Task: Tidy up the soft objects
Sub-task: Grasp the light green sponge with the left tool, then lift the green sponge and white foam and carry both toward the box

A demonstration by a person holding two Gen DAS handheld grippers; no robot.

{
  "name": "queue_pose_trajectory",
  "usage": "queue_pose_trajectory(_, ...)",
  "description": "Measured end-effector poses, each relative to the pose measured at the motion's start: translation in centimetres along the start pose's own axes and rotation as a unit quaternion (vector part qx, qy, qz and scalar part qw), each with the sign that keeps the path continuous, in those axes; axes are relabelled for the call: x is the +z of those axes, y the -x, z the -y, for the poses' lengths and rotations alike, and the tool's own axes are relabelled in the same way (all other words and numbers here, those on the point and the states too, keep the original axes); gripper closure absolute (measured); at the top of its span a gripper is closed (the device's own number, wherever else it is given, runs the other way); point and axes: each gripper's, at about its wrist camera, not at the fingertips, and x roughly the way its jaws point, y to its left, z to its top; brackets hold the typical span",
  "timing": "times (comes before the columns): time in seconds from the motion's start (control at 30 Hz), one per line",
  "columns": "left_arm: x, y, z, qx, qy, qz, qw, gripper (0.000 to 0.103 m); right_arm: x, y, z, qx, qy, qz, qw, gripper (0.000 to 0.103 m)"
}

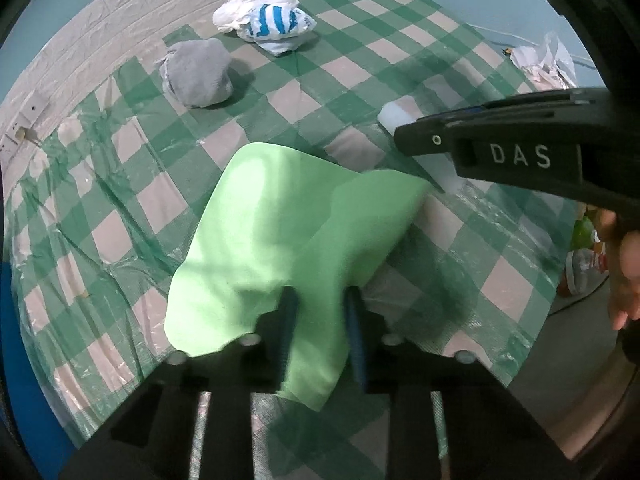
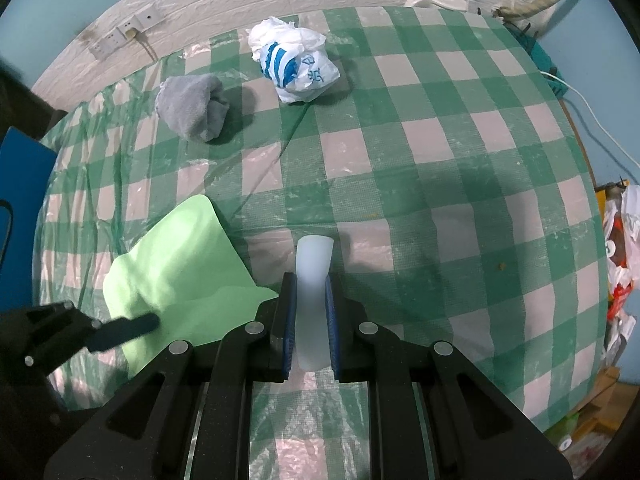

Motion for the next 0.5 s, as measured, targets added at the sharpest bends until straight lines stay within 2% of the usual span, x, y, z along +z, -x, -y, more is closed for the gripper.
queue_pose_trajectory(0.03,0.0,0.1,0.2,0.001,-0.005,0.001,1.0,0.095,0.0,0.0,0.0,0.0,0.0,0.0,1.0,0.09)
queue_pose_trajectory(0.13,-0.5,0.3,0.5,0.009,-0.013,0.003,0.9999,0.099,0.1,0.1,-0.1,0.0,0.002,0.001,1.0,0.09)
queue_pose_trajectory(0.3,-1.2,1.2,0.2,0.008,-0.001,0.015,0.9999,0.1,0.2,0.5,-0.1,0.003,0.004,0.006,1.0,0.09)
queue_pose_trajectory(0.5,-1.5,3.8,-0.9,0.012,0.017,0.048,0.9986,0.1,0.1,1.4,-0.5,0.005,0.008,0.015,1.0,0.09)
